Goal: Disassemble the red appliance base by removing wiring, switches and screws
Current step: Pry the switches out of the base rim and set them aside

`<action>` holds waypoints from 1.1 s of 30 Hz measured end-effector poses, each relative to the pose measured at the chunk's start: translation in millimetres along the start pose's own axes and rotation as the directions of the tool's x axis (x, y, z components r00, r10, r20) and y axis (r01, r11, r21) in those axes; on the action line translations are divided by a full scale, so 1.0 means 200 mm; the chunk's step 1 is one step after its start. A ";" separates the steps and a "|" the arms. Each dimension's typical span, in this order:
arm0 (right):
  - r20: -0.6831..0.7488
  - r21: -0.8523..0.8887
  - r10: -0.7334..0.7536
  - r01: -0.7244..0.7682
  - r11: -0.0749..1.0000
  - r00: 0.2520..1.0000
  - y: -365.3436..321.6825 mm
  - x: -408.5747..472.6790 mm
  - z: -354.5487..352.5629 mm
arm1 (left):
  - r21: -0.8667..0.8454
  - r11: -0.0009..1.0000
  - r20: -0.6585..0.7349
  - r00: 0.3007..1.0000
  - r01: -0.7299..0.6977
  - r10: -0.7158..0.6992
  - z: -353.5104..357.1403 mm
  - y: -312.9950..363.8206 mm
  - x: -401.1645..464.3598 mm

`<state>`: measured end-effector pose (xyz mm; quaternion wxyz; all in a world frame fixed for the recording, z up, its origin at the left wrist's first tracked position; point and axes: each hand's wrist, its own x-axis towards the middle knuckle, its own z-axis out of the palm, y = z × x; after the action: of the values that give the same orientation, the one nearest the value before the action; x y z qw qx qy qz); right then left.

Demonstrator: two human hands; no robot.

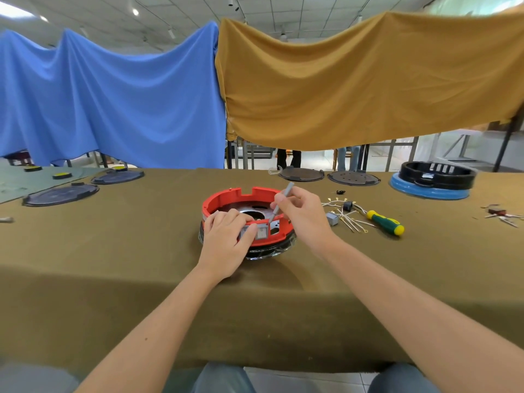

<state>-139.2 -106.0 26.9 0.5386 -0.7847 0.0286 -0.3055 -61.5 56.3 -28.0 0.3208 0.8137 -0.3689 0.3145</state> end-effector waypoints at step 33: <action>0.065 -0.131 0.139 -0.130 0.983 0.988 0.12 -0.36 -0.08 | -0.057 0.962 0.542 0.818 0.266 -0.193 -0.19 0.21 0.23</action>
<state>-199.3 -103.0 -22.9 0.5078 -0.8243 0.0809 -0.2369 -81.7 44.1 42.3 0.2942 0.8845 -0.3619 0.0112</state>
